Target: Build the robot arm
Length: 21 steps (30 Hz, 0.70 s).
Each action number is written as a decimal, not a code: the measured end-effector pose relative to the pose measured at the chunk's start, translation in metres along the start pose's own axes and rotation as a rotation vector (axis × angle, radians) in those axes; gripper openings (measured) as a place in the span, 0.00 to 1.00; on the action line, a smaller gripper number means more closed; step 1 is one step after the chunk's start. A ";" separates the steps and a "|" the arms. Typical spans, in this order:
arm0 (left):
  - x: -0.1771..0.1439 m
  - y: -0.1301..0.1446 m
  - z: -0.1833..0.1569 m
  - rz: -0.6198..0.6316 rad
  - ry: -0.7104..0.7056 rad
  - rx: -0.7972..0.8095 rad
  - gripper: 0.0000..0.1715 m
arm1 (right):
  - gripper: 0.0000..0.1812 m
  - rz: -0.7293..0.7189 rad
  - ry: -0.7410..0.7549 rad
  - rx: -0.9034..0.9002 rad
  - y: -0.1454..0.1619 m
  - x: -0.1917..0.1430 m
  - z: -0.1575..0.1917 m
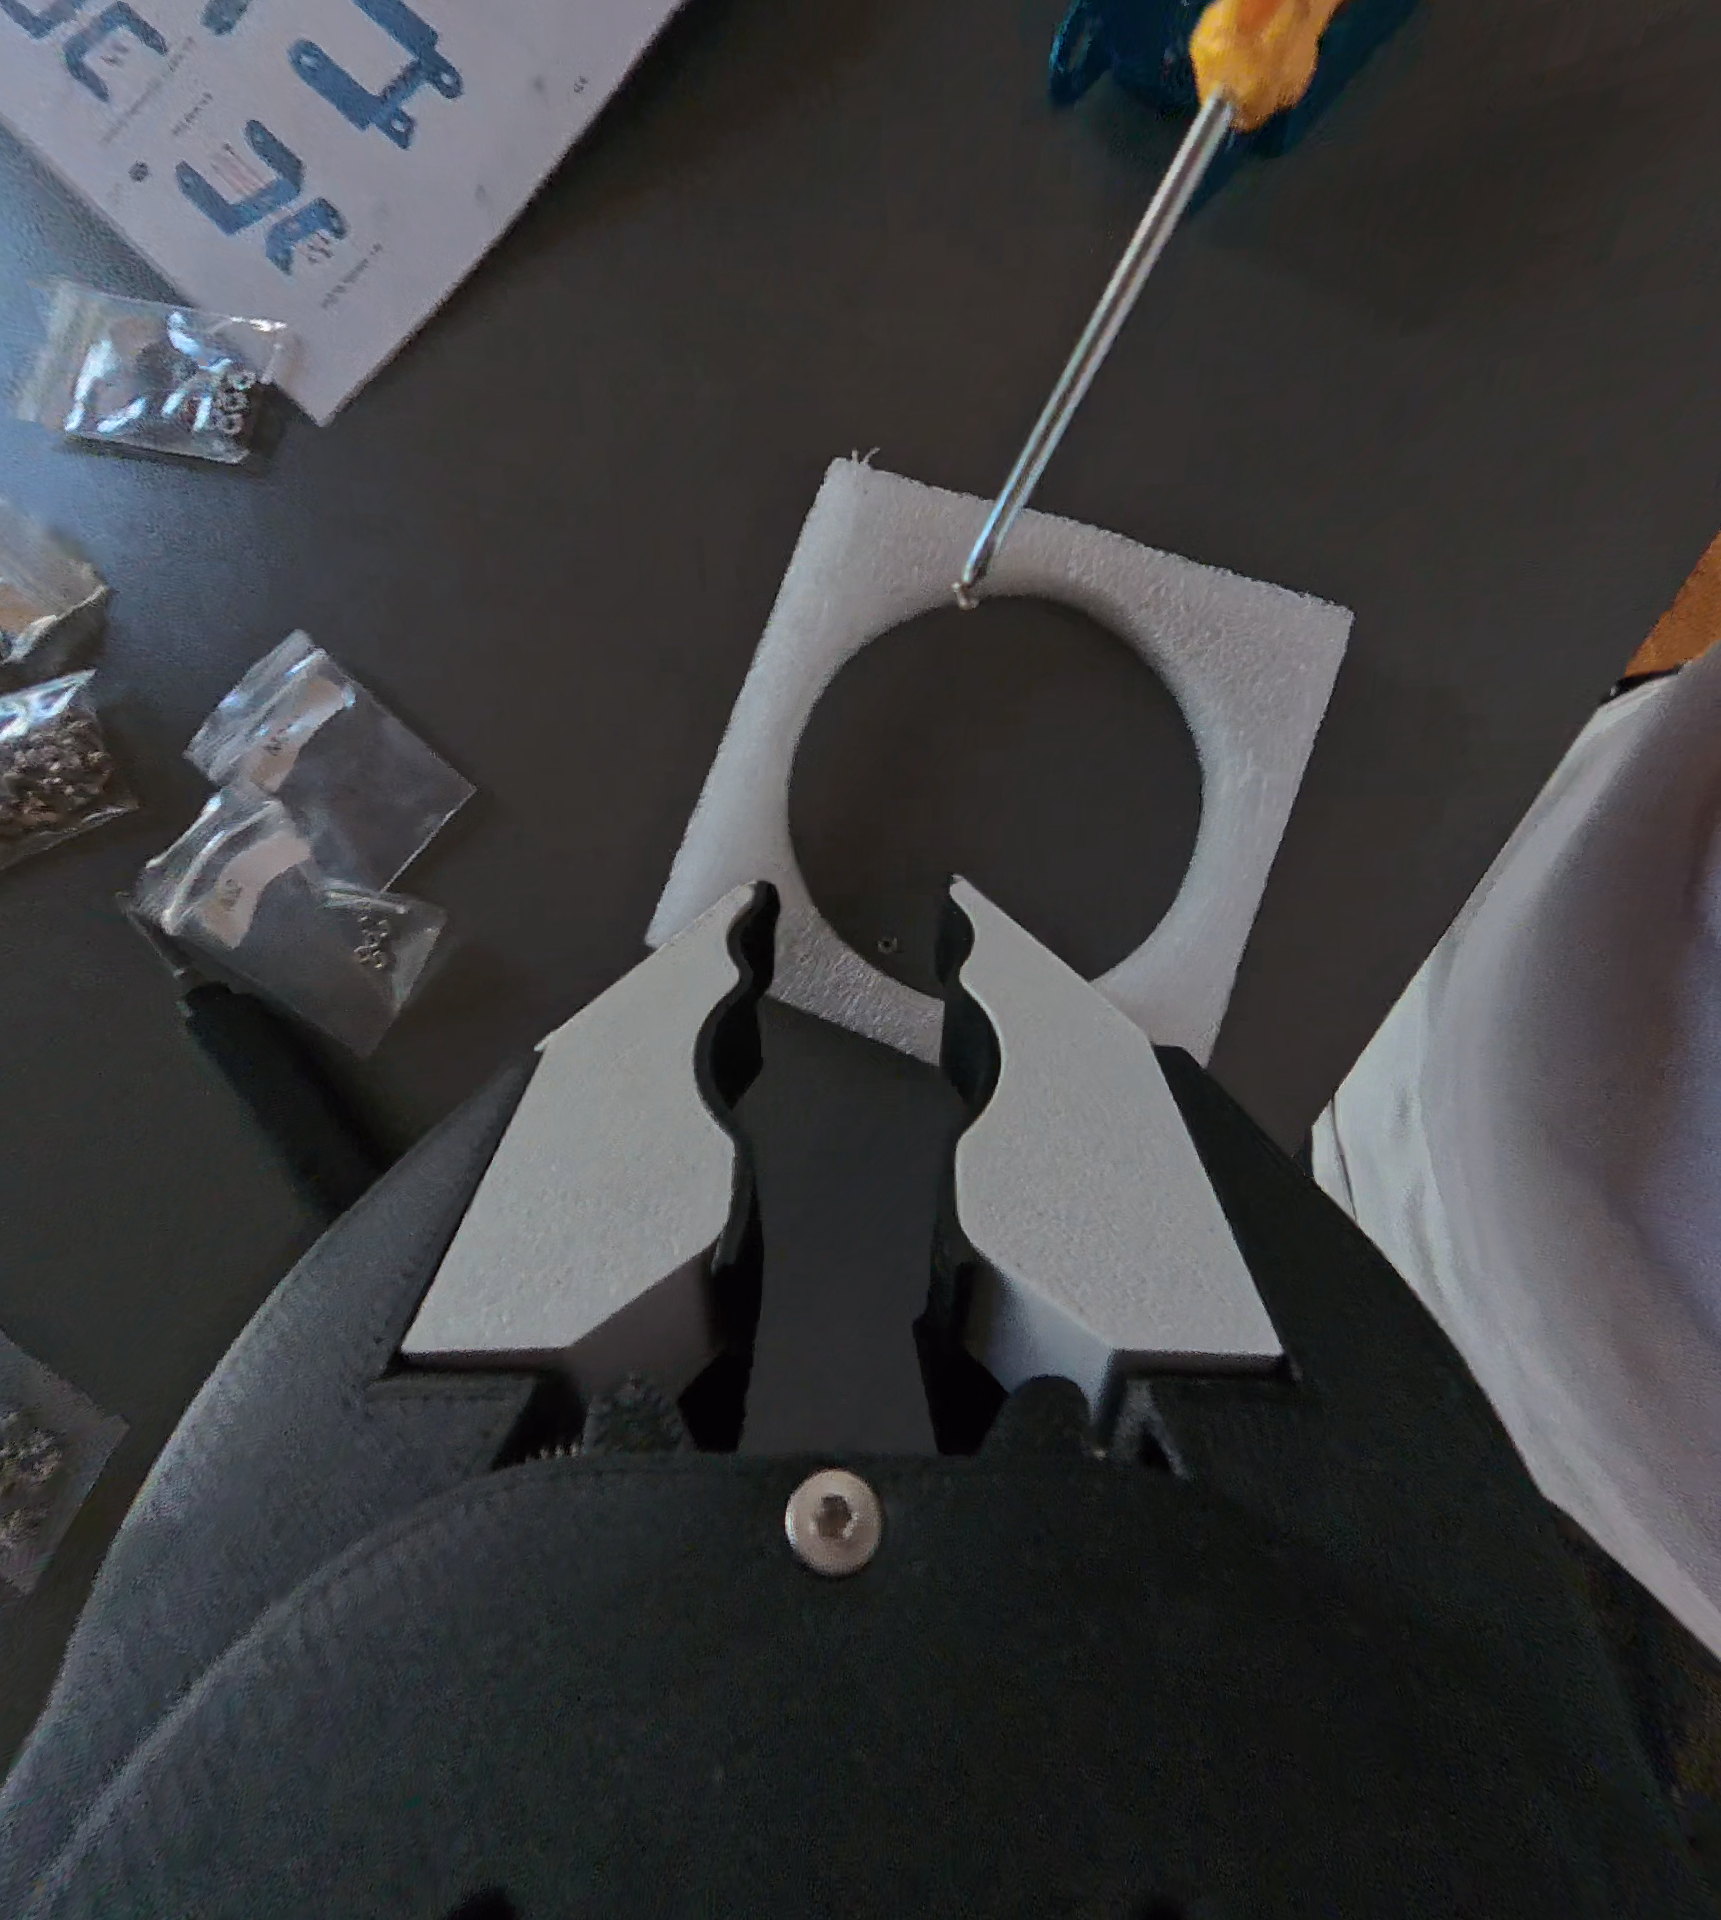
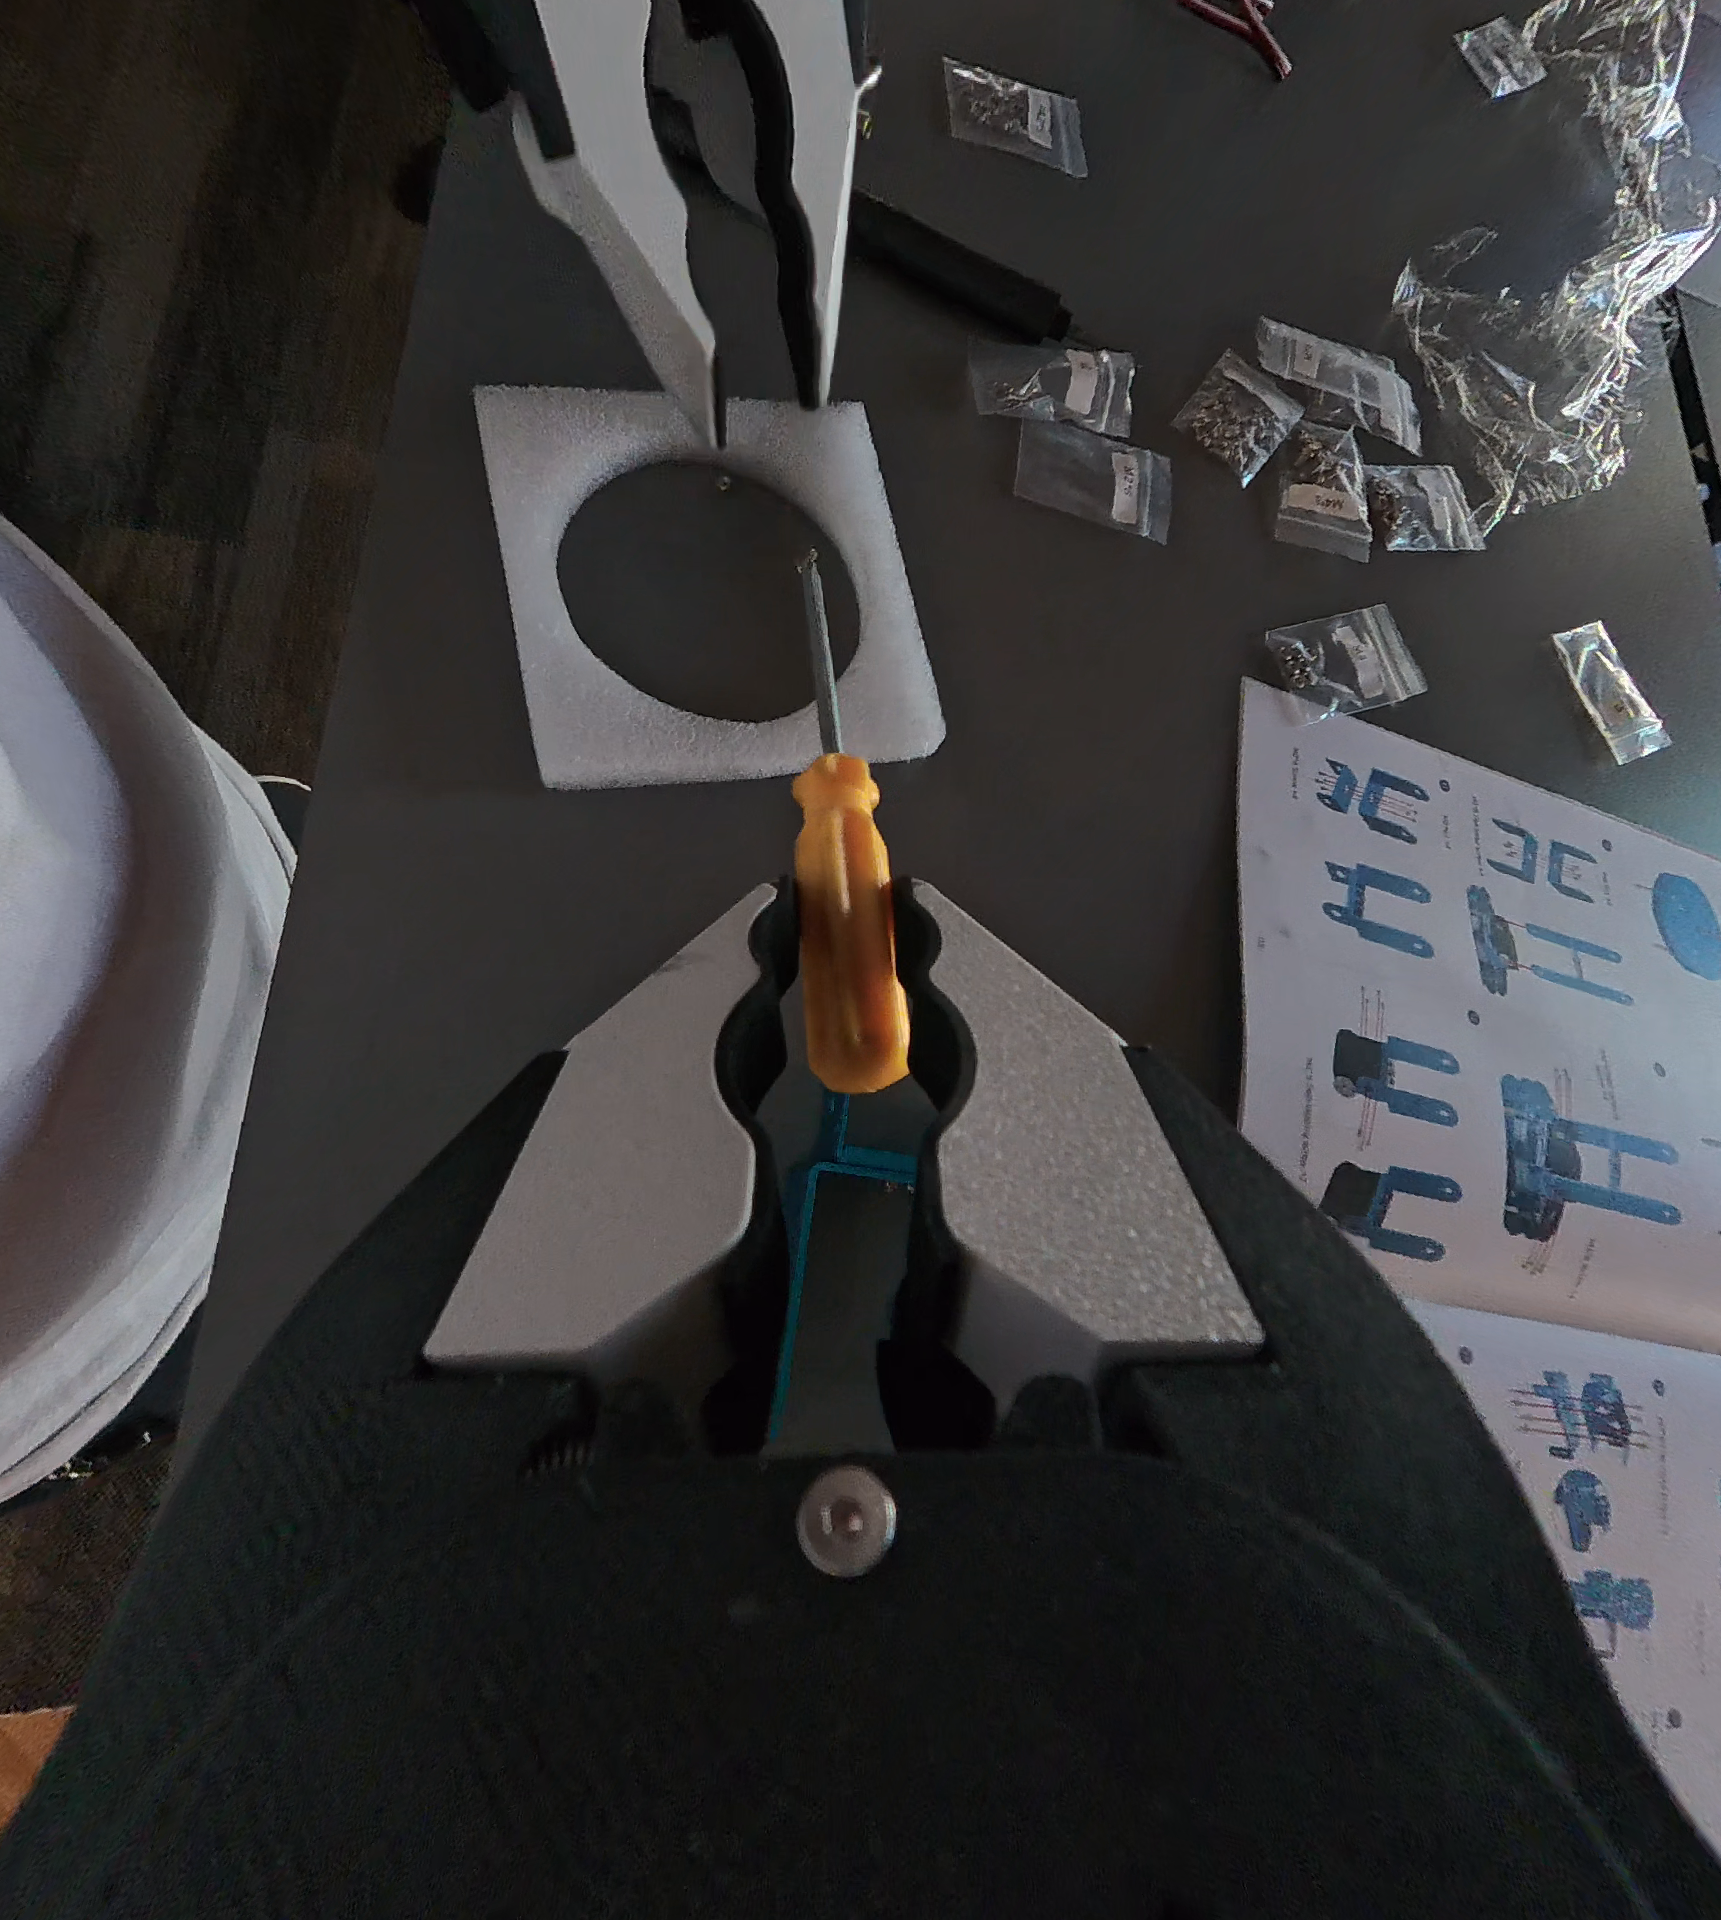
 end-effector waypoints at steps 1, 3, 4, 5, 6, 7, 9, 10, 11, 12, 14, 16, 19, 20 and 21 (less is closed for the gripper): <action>-0.008 0.000 0.005 -0.031 0.006 -0.037 0.17 | 0.09 -0.005 0.006 0.011 0.001 0.000 0.000; -0.023 0.000 0.017 -0.105 0.010 -0.122 0.16 | 0.09 -0.023 0.010 0.047 0.003 0.000 0.002; -0.030 -0.002 0.020 -0.147 0.020 -0.151 0.16 | 0.09 -0.035 0.012 0.070 0.004 0.000 0.004; -0.036 -0.005 0.019 -0.189 0.036 -0.167 0.16 | 0.09 -0.048 0.013 0.093 0.004 0.000 0.005; -0.039 -0.010 0.017 -0.228 0.050 -0.174 0.16 | 0.09 -0.063 0.014 0.114 0.003 0.001 0.007; -0.039 -0.014 0.012 -0.261 0.061 -0.176 0.16 | 0.09 -0.076 0.020 0.136 0.003 0.003 0.008; -0.034 -0.024 0.003 -0.320 0.080 -0.191 0.16 | 0.09 -0.102 0.025 0.175 0.002 0.005 0.010; -0.029 -0.027 -0.002 -0.338 0.097 -0.212 0.15 | 0.09 -0.118 0.028 0.195 0.001 0.007 0.011; -0.024 -0.028 -0.004 -0.347 0.115 -0.242 0.14 | 0.09 -0.134 0.028 0.213 -0.001 0.007 0.012; -0.018 -0.029 -0.005 -0.353 0.136 -0.282 0.14 | 0.09 -0.151 0.024 0.227 -0.002 0.008 0.013; -0.012 -0.033 -0.010 -0.393 0.242 -0.347 0.13 | 0.09 -0.171 0.026 0.241 -0.005 0.008 0.014; -0.013 -0.037 -0.011 -0.445 0.349 -0.406 0.10 | 0.09 -0.184 0.023 0.246 -0.007 0.007 0.014; -0.015 -0.038 -0.006 -0.470 0.416 -0.427 0.08 | 0.09 -0.198 0.015 0.245 -0.010 0.004 0.015; -0.016 -0.039 -0.006 -0.478 0.422 -0.415 0.08 | 0.09 -0.199 0.014 0.244 -0.011 0.004 0.015; -0.017 -0.039 -0.006 -0.479 0.423 -0.401 0.08 | 0.09 -0.200 0.013 0.243 -0.011 0.003 0.015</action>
Point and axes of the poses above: each gripper's, where its closed fingertips meet, x out along the fingers, y out of its underside, z = x × y across the jaws, the point moved 2 cm from there along -x, back along the fingers, and after that the axes turned 5 degrees about z, right-handed, at the moved point
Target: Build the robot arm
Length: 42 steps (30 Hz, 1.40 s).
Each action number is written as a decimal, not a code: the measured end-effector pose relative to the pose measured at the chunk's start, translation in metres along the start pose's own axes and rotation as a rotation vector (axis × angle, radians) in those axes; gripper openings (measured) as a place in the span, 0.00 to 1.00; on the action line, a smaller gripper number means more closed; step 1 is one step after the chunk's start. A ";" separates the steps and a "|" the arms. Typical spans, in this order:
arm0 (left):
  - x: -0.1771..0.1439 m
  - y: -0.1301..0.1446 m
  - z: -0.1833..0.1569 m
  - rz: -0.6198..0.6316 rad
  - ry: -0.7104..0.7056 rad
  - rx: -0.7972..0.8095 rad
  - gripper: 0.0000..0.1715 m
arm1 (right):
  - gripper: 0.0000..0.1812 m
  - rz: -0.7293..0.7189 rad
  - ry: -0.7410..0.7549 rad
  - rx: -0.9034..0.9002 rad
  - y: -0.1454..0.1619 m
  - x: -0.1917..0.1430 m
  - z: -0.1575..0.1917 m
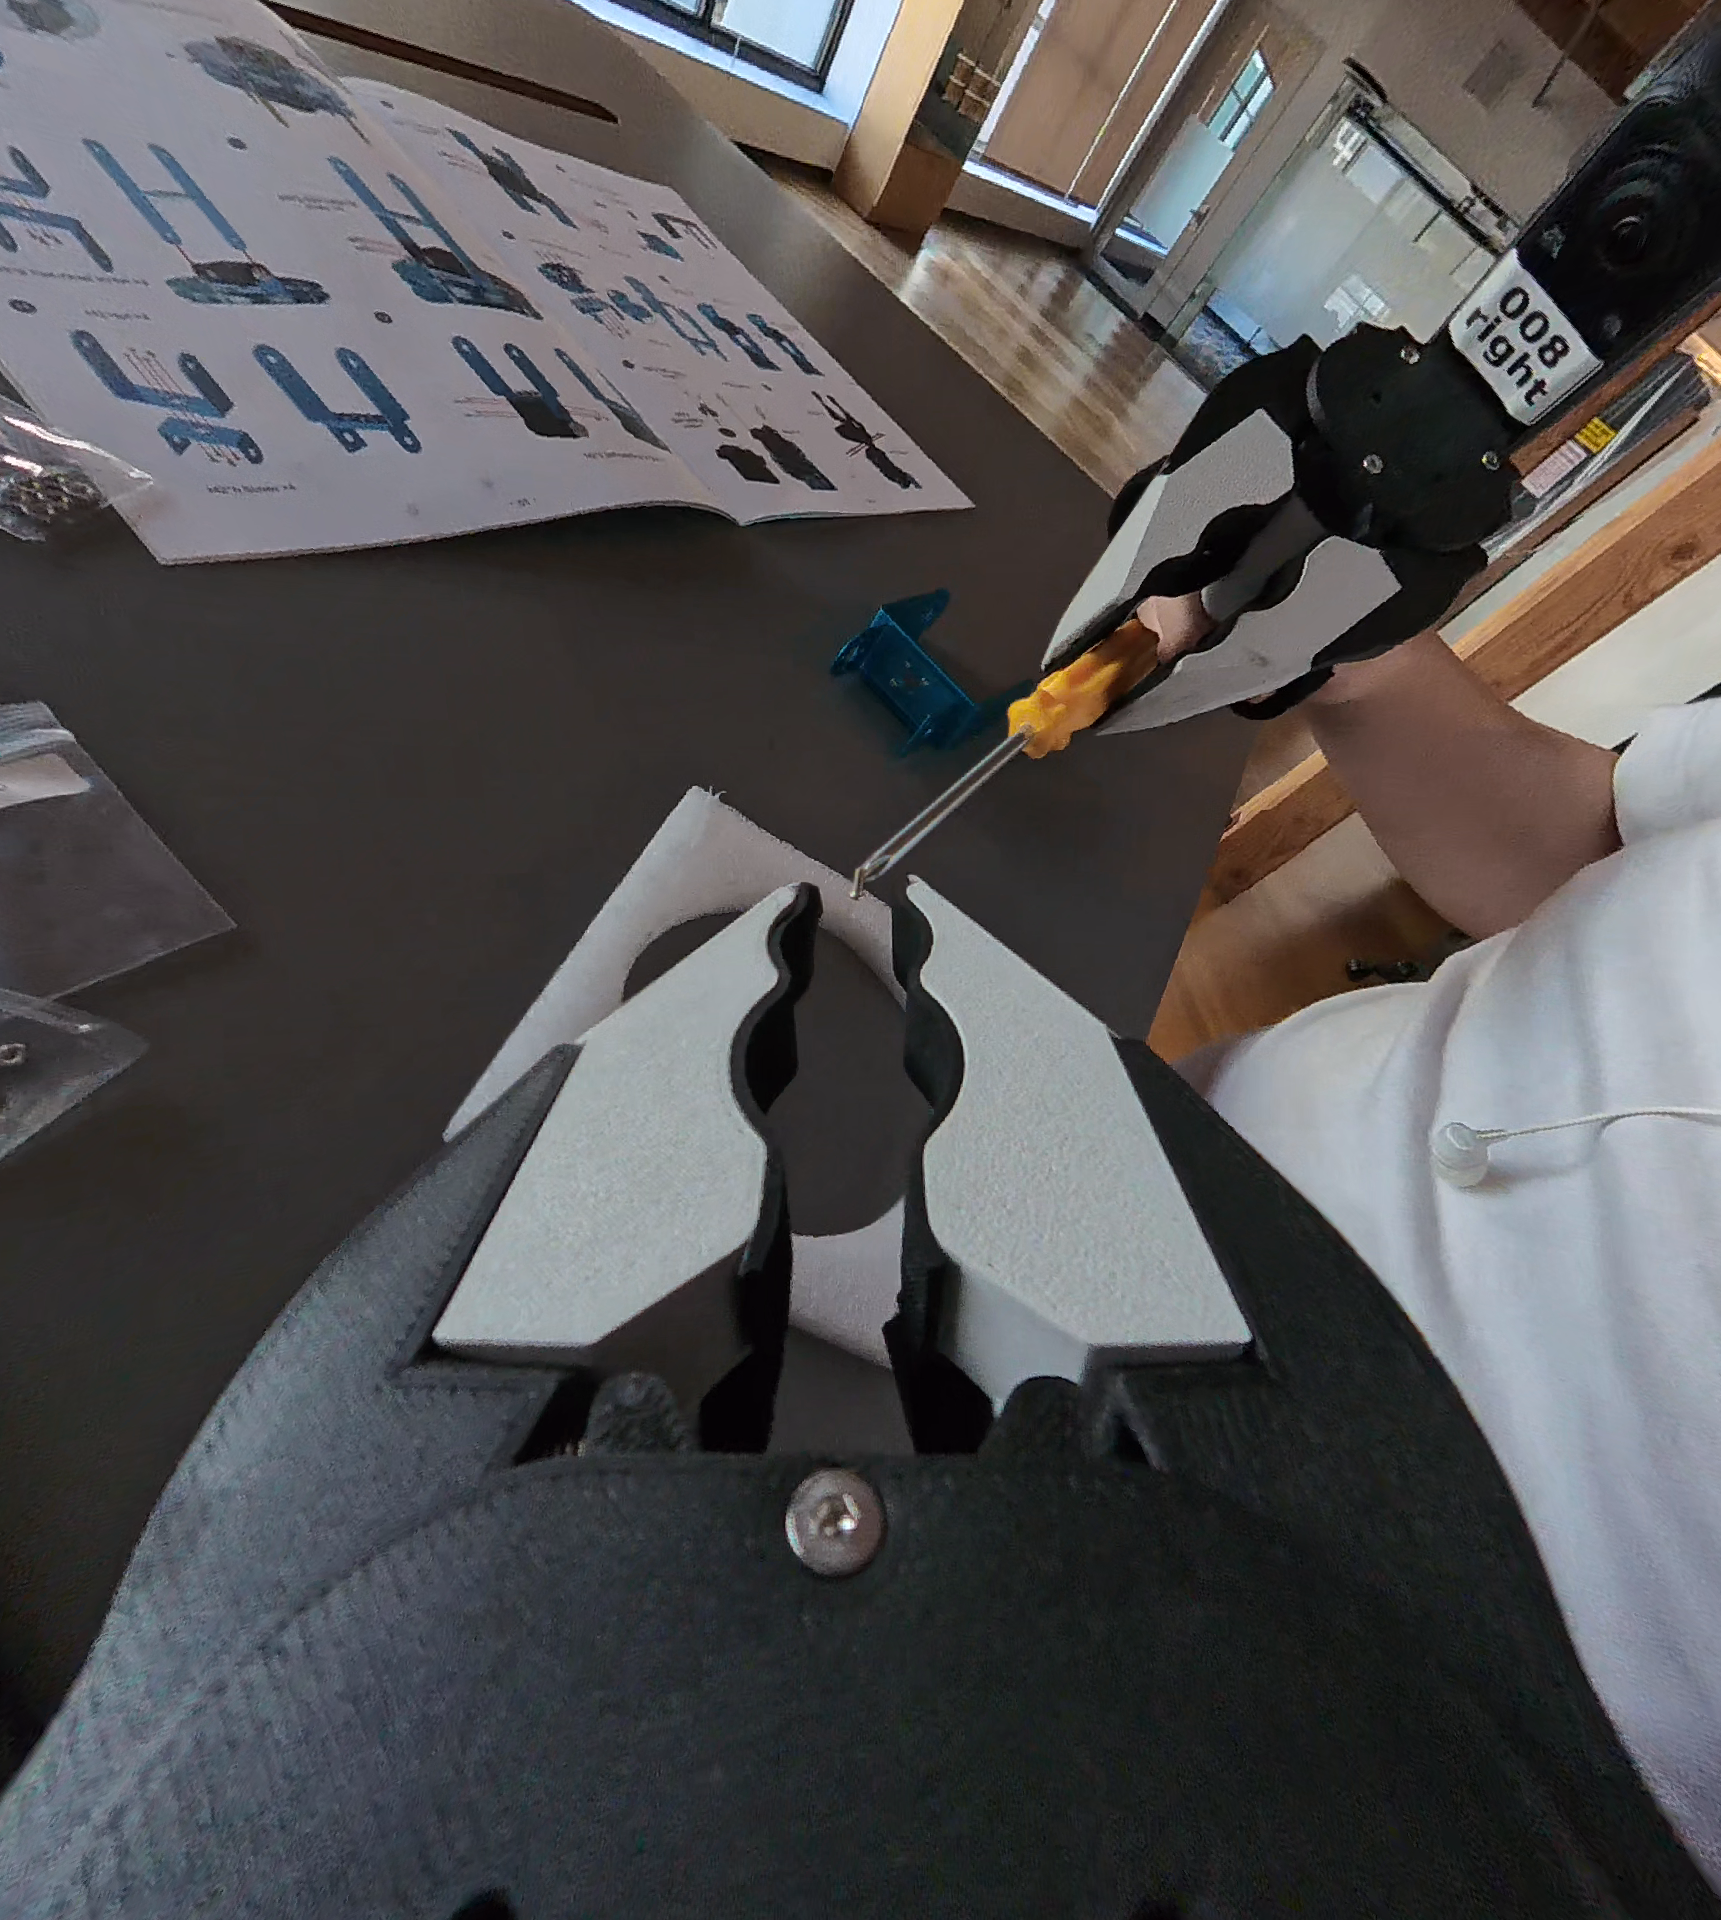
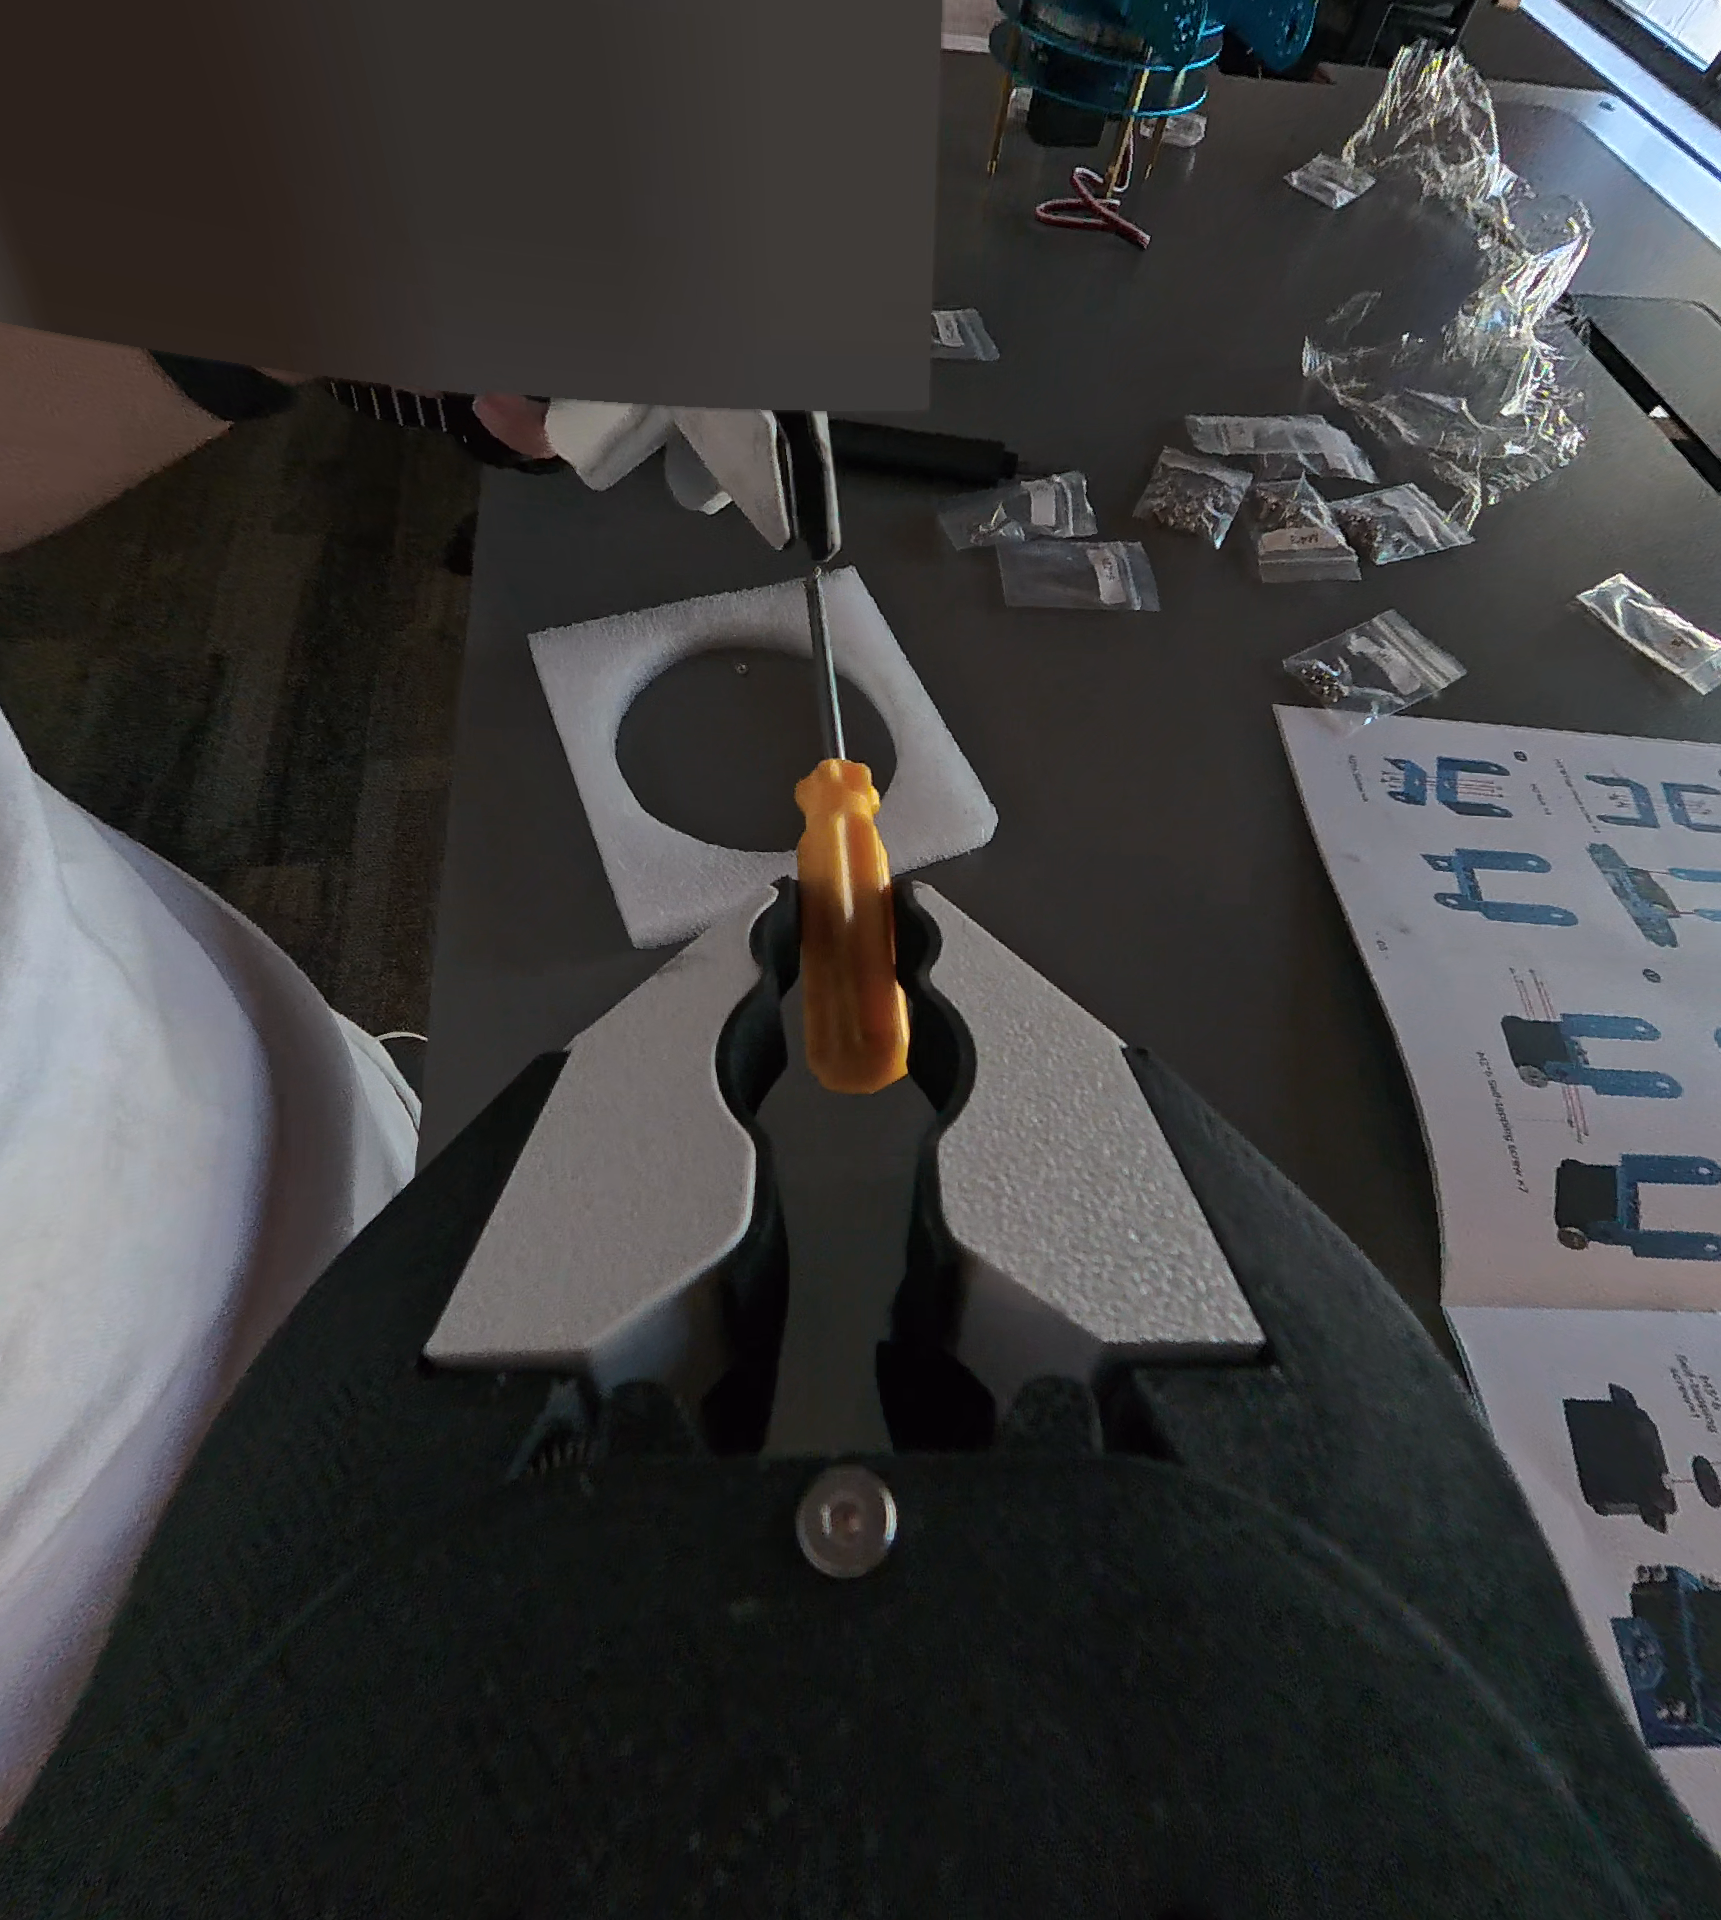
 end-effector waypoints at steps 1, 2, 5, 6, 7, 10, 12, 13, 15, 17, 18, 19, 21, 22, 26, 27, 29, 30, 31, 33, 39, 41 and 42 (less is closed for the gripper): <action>0.001 0.000 0.000 0.010 0.000 0.014 0.07 | 0.09 -0.001 -0.001 0.000 0.000 0.000 0.000; 0.002 0.002 0.000 0.027 -0.001 0.029 0.07 | 0.09 -0.001 0.000 0.001 -0.001 0.000 0.000; 0.007 0.004 -0.001 0.054 -0.017 0.057 0.09 | 0.09 -0.011 0.003 0.009 -0.002 -0.002 0.001; 0.008 0.002 -0.002 0.045 -0.011 0.062 0.09 | 0.09 -0.016 0.003 0.013 -0.003 -0.003 0.001; 0.009 0.002 -0.004 0.039 -0.005 0.068 0.09 | 0.09 -0.022 0.003 0.018 -0.004 -0.004 0.001; 0.010 0.000 -0.005 0.027 -0.019 0.102 0.07 | 0.09 -0.030 0.012 0.022 -0.005 -0.006 0.002; 0.010 -0.001 -0.006 0.020 -0.026 0.114 0.05 | 0.09 -0.030 0.016 0.022 -0.005 -0.007 0.002; 0.010 -0.001 -0.006 0.022 -0.025 0.115 0.03 | 0.09 -0.031 0.016 0.023 -0.005 -0.007 0.002; 0.011 -0.001 -0.006 0.029 -0.016 0.112 0.03 | 0.09 -0.028 0.017 0.027 -0.003 -0.007 0.003; 0.012 0.001 -0.006 0.042 -0.013 0.117 0.01 | 0.09 -0.024 0.021 0.028 -0.002 -0.008 0.003; 0.012 0.002 -0.006 0.051 -0.016 0.122 0.01 | 0.09 -0.022 0.022 0.029 -0.001 -0.008 0.003; 0.013 0.002 -0.006 0.056 -0.021 0.127 0.01 | 0.09 -0.022 0.023 0.031 0.000 -0.009 0.003; 0.013 0.002 -0.007 0.066 -0.018 0.136 0.01 | 0.09 -0.022 0.029 0.037 0.002 -0.011 0.002; 0.013 0.002 -0.008 0.073 -0.015 0.135 0.01 | 0.09 -0.021 0.034 0.040 0.003 -0.013 0.002; 0.014 0.001 -0.014 0.112 -0.009 0.143 0.00 | 0.09 0.027 0.124 0.070 0.023 -0.051 -0.007; 0.015 0.000 -0.016 0.131 -0.015 0.148 0.00 | 0.09 0.046 0.168 0.093 0.034 -0.069 -0.012; 0.018 0.001 -0.020 0.176 -0.022 0.162 0.00 | 0.09 0.109 0.286 0.136 0.065 -0.110 -0.028; 0.021 0.000 -0.023 0.196 -0.024 0.168 0.00 | 0.09 0.161 0.344 0.155 0.086 -0.131 -0.037; 0.025 -0.001 -0.025 0.213 -0.027 0.174 0.00 | 0.10 0.202 0.378 0.177 0.106 -0.148 -0.043; 0.035 -0.002 -0.030 0.246 -0.025 0.187 0.00 | 0.09 0.231 0.388 0.219 0.138 -0.169 -0.048; 0.076 -0.005 -0.036 0.380 -0.044 0.216 0.00 | 0.09 0.252 0.338 0.217 0.186 -0.174 -0.057; 0.090 -0.005 -0.037 0.426 -0.052 0.223 0.00 | 0.09 0.235 0.307 0.209 0.191 -0.170 -0.060; 0.097 -0.004 -0.038 0.448 -0.061 0.227 0.00 | 0.09 0.230 0.296 0.203 0.193 -0.168 -0.062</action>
Point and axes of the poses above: each gripper's, where its closed fingertips meet, x out along the fingers, y out of its underside, z = x × y across the jaws, the point moved 2 cm from there along -x, back along the fingers, and after that the axes turned 5 degrees about z, right-handed, at the moved point
